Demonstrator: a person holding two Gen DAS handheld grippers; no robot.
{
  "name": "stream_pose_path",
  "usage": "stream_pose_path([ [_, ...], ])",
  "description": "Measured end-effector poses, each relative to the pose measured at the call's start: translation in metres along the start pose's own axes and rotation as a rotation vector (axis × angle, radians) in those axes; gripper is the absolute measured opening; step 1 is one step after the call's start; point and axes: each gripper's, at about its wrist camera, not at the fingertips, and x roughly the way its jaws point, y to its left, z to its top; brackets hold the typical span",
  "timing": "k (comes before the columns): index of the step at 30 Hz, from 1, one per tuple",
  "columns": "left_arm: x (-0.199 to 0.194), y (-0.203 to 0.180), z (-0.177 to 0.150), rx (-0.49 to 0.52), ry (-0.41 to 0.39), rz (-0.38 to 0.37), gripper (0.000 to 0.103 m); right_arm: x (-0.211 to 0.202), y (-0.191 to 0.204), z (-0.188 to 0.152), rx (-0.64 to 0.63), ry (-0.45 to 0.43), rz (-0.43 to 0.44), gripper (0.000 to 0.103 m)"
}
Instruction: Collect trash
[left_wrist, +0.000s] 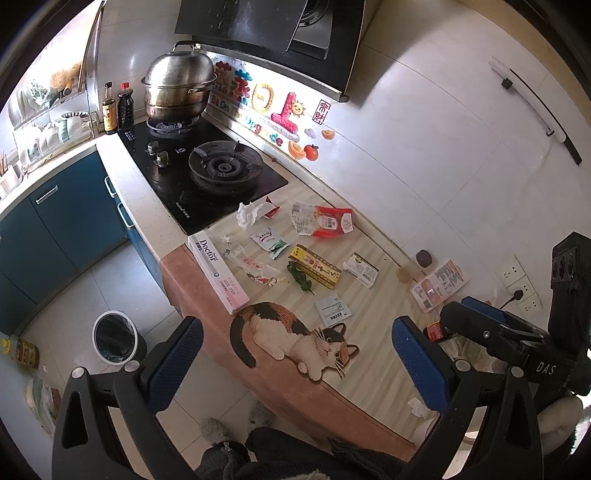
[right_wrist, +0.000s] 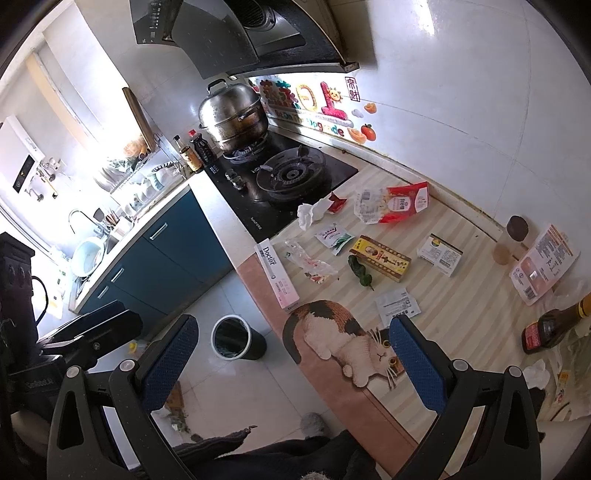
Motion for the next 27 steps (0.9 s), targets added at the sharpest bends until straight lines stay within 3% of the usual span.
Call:
stream_pose_path([
  [27, 0.0042, -0.0001, 0.0061, -0.004, 0.007, -0.012, 0.103, 0.0022, 0.0036, 0.0029, 0.005, 0.002, 0.007, 0.103],
])
